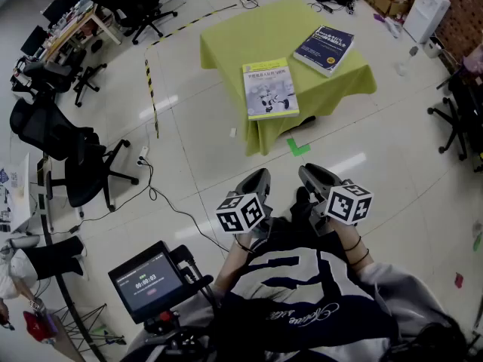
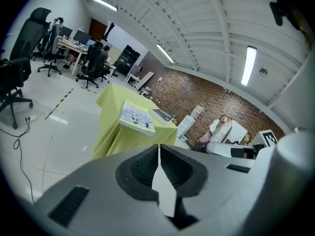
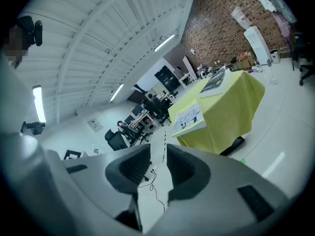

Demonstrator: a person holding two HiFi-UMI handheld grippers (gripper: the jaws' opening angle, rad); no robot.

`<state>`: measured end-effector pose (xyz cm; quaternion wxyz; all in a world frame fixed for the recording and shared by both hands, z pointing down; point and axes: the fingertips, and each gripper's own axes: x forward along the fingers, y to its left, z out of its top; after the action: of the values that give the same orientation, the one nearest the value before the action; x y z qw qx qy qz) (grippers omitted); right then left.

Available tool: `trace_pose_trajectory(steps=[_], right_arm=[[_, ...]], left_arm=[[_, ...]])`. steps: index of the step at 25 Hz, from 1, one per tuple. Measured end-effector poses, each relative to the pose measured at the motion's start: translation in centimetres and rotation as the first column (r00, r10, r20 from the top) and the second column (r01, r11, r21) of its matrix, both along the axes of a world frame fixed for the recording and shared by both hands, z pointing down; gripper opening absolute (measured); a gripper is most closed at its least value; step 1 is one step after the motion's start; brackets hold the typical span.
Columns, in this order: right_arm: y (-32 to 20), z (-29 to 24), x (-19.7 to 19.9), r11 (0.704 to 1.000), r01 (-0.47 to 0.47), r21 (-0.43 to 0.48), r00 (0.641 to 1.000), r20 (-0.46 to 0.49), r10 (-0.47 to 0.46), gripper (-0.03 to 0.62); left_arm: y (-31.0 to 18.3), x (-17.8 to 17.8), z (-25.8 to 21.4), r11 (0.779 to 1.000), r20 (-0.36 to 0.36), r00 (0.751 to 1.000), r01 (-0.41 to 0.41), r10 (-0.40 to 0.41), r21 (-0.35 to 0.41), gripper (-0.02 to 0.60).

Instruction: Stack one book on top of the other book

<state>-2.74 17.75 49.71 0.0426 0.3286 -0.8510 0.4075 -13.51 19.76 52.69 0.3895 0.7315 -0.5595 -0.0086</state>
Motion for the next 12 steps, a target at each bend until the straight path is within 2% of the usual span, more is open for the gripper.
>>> trace_pose_trajectory(steps=[6, 12], right_arm=[[-5.4, 1.2, -0.1, 1.000, -0.012, -0.009, 1.000, -0.005, 0.012, 0.117], [-12.7, 3.8, -0.8, 0.998, 0.035, -0.044, 0.999, -0.023, -0.036, 0.147]], left_arm=[[-4.3, -2.6, 1.8, 0.999, 0.010, 1.000, 0.016, -0.015, -0.047, 0.008], [-9.7, -3.9, 4.9, 0.993, 0.012, 1.000, 0.027, -0.026, -0.115, 0.090]])
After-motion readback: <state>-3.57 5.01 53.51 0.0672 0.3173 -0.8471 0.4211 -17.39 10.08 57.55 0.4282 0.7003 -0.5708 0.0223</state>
